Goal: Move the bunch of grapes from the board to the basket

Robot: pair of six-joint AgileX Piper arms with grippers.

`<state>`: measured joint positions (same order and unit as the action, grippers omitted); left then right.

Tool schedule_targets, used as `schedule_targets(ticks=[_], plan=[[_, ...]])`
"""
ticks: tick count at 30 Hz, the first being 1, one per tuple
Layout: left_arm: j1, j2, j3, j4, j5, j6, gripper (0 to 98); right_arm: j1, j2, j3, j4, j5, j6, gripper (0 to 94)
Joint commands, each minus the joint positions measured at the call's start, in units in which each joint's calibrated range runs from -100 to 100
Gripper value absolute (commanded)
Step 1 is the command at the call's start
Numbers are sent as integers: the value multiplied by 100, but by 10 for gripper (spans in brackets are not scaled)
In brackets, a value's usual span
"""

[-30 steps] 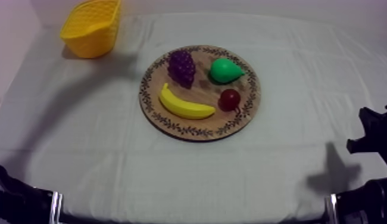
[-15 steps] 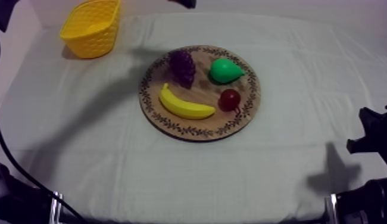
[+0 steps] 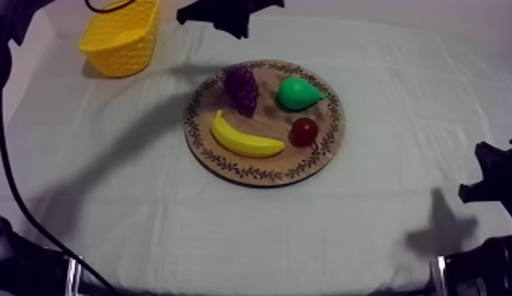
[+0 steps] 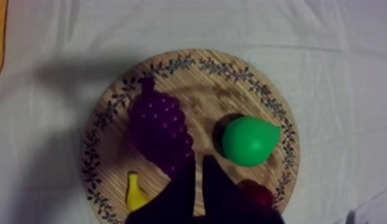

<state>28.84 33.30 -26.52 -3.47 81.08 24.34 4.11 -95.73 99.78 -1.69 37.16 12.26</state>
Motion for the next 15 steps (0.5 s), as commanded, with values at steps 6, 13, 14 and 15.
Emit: schedule_targets(ticks=[6, 13, 14, 15], plan=[[25, -41, 120, -15, -348, 1, 451, 3, -2, -1, 1, 2, 2, 5], [40, -35, 216, -115, -548, 169, 751, 3, -2, -1, 1, 2, 2, 5], [41, -35, 213, -119, -576, 182, 765, 3, -2, -1, 1, 2, 2, 5], [42, -32, 209, -122, -596, 195, 778, 3, -2, -1, 1, 2, 2, 5]])
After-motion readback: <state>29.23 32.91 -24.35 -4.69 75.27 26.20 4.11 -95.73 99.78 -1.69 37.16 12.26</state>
